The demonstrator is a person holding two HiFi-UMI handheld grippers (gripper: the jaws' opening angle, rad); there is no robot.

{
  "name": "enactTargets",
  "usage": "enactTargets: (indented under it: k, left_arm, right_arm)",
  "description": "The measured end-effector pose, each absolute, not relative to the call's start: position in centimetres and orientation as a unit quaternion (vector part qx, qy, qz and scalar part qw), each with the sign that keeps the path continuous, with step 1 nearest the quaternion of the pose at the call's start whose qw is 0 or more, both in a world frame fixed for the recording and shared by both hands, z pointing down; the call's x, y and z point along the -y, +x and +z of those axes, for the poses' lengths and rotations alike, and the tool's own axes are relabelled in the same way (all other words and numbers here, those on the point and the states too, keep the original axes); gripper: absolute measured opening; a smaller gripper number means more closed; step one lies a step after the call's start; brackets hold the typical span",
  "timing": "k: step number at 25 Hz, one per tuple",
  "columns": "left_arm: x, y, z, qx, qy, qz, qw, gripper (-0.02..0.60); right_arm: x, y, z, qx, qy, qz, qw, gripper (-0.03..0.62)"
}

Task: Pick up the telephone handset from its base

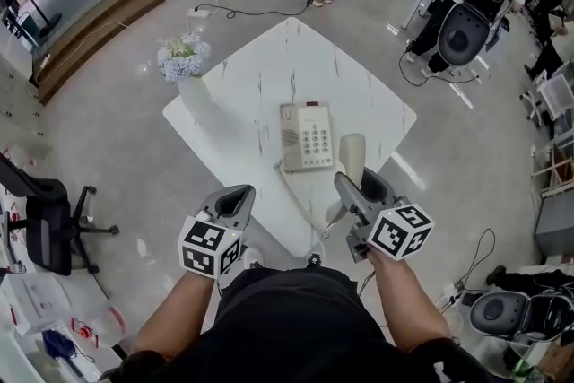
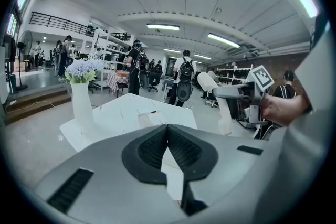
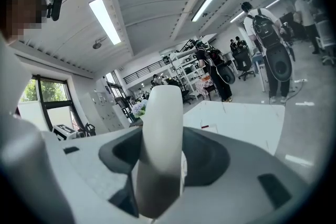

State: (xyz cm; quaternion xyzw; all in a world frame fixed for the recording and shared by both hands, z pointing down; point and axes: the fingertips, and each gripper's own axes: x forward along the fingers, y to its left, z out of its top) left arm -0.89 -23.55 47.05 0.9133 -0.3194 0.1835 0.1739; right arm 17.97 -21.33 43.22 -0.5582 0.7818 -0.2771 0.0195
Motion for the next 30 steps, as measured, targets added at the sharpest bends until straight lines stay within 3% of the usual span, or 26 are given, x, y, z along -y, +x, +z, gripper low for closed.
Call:
enactTargets:
  k: [30]
  left_arm:
    - [22.8,0.0,46.7,0.309,0.917,0.193,0.164,0.003]
  right_arm:
    - [17.6,18.0,45.2,-0.785,-0.56,-0.265,-0.009,0.222]
